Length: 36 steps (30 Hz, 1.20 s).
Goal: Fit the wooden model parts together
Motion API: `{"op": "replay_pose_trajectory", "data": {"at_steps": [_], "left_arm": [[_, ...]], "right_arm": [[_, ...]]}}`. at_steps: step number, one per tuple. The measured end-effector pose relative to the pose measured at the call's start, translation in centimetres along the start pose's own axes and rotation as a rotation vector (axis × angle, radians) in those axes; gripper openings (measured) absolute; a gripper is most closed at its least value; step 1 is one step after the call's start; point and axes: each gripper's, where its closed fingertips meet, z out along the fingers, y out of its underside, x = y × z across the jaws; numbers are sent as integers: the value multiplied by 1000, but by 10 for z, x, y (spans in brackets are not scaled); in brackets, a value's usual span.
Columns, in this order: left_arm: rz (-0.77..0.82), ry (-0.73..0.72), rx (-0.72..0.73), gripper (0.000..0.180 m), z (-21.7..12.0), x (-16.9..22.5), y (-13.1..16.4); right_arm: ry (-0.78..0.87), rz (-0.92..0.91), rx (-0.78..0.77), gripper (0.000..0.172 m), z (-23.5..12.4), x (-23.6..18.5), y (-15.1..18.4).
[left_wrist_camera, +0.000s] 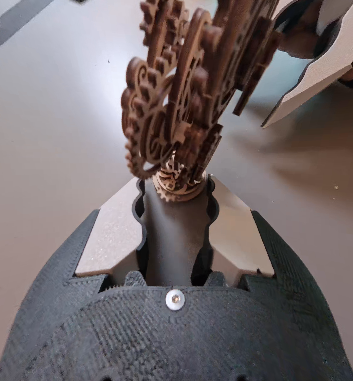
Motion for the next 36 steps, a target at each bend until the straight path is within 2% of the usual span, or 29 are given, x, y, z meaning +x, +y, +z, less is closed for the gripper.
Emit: {"op": "replay_pose_trajectory", "data": {"at_steps": [3, 11, 14, 16, 21, 25, 28, 36], "left_arm": [[38, -79, -49, 66, 7, -2, 3], [48, -128, -59, 53, 6, 1, 2], [48, -97, -54, 53, 2, -1, 4], [17, -35, 24, 52, -9, 0, -5], [16, 9, 168, 52, -68, -6, -30], [76, 78, 199, 52, -124, 7, -34], [115, 123, 173, 52, -160, 19, -30], [195, 194, 39, 53, -238, 43, -12]], "right_arm": [[15, 37, 44, 54, 1, 3, -3], [-6, 129, 145, 49, -8, 11, -6], [16, 147, 150, 49, -11, 15, -2], [21, 145, 166, 49, -13, 14, -4], [-10, 116, 259, 51, -16, -5, -25], [-226, 90, 379, 54, -13, -57, -65], [-363, 35, 438, 55, -13, -99, -97], [-453, -148, 449, 55, -3, -170, -166]]}}
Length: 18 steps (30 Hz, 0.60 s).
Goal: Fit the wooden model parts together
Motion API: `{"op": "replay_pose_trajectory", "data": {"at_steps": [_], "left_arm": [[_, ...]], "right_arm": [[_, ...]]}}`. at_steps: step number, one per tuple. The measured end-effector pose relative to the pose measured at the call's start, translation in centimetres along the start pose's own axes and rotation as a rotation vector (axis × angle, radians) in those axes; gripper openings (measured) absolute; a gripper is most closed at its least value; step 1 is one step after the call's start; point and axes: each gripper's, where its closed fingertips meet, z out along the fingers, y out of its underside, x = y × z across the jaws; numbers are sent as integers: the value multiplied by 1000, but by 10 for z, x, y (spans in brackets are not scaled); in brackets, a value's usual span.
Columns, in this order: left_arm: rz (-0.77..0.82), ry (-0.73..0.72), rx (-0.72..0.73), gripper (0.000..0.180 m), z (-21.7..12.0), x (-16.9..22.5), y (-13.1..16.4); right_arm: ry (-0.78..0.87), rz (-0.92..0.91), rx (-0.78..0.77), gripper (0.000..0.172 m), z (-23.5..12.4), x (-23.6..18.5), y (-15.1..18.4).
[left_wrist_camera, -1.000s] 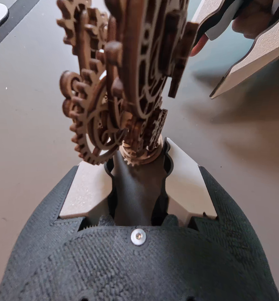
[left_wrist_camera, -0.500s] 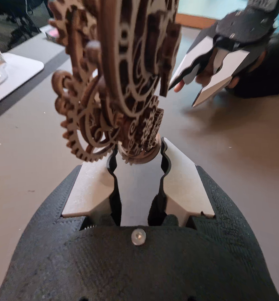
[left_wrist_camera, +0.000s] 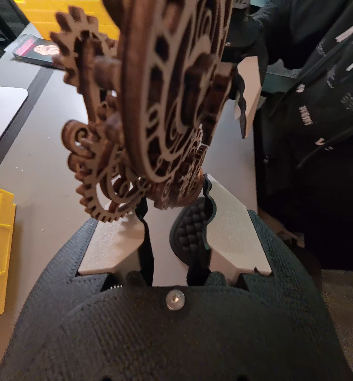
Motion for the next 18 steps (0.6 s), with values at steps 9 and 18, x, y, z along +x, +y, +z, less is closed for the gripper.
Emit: {"op": "replay_pose_trajectory", "data": {"at_steps": [9, 18], "left_arm": [[56, 149, -103, 51, -41, 55, 5], [32, 73, -78, 54, 19, 24, 24]], "right_arm": [[-116, -27, 3, 57, 34, -31, -32], [93, -60, -86, 59, 7, 14, 12]]}}
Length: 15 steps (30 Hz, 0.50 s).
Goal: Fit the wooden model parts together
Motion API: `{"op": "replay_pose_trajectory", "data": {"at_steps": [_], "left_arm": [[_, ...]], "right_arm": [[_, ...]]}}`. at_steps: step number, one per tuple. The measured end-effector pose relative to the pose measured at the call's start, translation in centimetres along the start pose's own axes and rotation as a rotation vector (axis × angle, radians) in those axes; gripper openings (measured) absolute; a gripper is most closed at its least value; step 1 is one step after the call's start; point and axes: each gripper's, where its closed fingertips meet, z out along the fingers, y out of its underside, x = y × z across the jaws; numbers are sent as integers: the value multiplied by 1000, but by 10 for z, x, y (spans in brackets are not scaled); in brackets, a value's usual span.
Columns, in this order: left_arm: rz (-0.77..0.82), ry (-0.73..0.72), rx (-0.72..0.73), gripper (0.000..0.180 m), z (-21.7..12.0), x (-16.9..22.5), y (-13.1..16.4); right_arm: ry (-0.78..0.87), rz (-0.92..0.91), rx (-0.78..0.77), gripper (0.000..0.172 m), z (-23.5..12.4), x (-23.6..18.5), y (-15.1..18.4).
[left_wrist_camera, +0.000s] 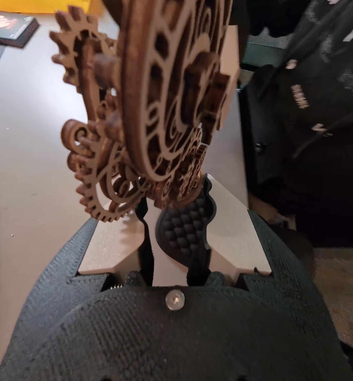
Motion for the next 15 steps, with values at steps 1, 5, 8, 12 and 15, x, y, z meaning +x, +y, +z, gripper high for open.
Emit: {"op": "replay_pose_trajectory", "data": {"at_steps": [1, 5, 8, 12, 15], "left_arm": [[-17, -39, 6, 55, 12, -13, 0], [-115, -247, 31, 53, 70, -78, -4], [-238, -356, 53, 52, 116, -124, -13], [-334, -457, 34, 52, 169, -173, -24], [-385, -442, -25, 53, 203, -186, -22]], "right_arm": [[44, -7, -1, 59, -5, 11, 4], [232, -1, -33, 57, -31, 65, 28], [366, 94, -68, 57, -60, 113, 54], [524, 231, -131, 54, -88, 160, 98], [573, 314, -198, 52, -95, 175, 127]]}}
